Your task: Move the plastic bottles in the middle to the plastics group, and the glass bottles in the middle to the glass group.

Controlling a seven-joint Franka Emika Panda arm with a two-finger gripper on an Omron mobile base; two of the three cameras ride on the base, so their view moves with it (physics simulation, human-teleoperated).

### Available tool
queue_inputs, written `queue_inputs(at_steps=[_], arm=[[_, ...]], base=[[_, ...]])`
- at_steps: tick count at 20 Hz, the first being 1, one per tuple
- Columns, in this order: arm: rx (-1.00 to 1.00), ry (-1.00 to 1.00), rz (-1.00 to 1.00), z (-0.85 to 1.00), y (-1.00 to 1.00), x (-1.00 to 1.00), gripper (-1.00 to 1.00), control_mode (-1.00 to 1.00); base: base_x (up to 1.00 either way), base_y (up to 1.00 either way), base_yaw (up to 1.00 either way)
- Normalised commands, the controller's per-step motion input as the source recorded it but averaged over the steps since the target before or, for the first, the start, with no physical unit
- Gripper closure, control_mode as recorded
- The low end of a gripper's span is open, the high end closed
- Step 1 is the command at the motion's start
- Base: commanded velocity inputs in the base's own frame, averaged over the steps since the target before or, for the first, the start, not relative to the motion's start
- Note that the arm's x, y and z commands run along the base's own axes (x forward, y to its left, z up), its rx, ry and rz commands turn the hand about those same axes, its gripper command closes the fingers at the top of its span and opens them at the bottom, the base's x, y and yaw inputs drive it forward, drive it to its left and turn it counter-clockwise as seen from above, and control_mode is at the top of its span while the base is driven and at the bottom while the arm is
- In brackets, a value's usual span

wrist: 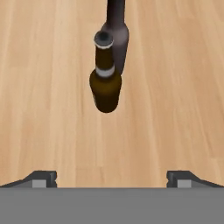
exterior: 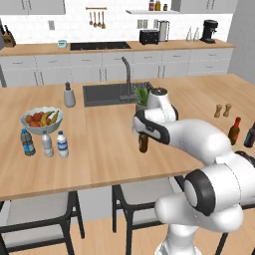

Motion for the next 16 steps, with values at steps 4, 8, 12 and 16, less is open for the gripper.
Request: queue_inputs(at_steps=[4, 8, 12, 16], arm=[[-0.04, -0.03, 0.0, 0.0, 0.0, 0.33, -1.0, -1.0], [0.0, -0.01, 0.0, 0.0, -0.12, 0.39, -1.0, -1.0], [0.0, 0.0, 0.0, -0.04, -0.05, 0.3, -1.0, -1.0], [0.0, 0.0, 0.0, -0.32, -0.02, 0.26, -1.0, -1.0]], base=[[0.0, 0.0, 0.0], [0.0, 0.0, 0.0], [0.0, 0.0, 0.0], [0.0, 0.0, 0.0]])
